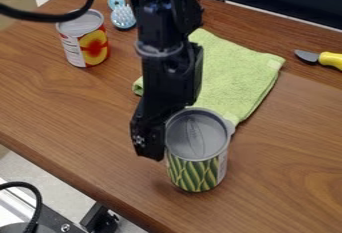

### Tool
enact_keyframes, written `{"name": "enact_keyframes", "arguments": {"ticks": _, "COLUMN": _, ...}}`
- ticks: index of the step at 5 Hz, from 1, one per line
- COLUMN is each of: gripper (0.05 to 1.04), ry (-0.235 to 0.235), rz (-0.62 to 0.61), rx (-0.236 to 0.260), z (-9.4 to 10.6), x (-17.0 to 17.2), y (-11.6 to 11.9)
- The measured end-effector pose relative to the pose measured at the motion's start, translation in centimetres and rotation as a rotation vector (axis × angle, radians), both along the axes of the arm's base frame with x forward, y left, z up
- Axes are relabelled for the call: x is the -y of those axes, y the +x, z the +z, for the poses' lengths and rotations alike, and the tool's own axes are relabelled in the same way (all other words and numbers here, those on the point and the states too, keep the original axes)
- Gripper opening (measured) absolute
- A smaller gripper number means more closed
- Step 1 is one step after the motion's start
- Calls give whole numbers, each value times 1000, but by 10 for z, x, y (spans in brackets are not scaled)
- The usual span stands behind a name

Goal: Push the tin to the bottom right side of the table

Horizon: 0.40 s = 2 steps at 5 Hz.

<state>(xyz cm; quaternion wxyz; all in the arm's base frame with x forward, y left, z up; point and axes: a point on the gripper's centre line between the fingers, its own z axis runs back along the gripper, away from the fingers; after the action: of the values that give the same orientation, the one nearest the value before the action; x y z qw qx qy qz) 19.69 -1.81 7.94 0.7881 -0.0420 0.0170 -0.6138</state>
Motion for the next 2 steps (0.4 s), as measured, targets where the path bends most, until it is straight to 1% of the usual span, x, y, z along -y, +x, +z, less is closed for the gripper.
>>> {"name": "enact_keyframes", "arguments": {"ticks": 1, "gripper": 995, "ry": -5, "rz": 65, "rx": 36, "z": 13, "x": -17, "y": 10}}
{"name": "enact_keyframes", "arguments": {"ticks": 2, "gripper": 995, "ry": -2, "rz": 107, "rx": 51, "z": 24, "x": -35, "y": 16}}
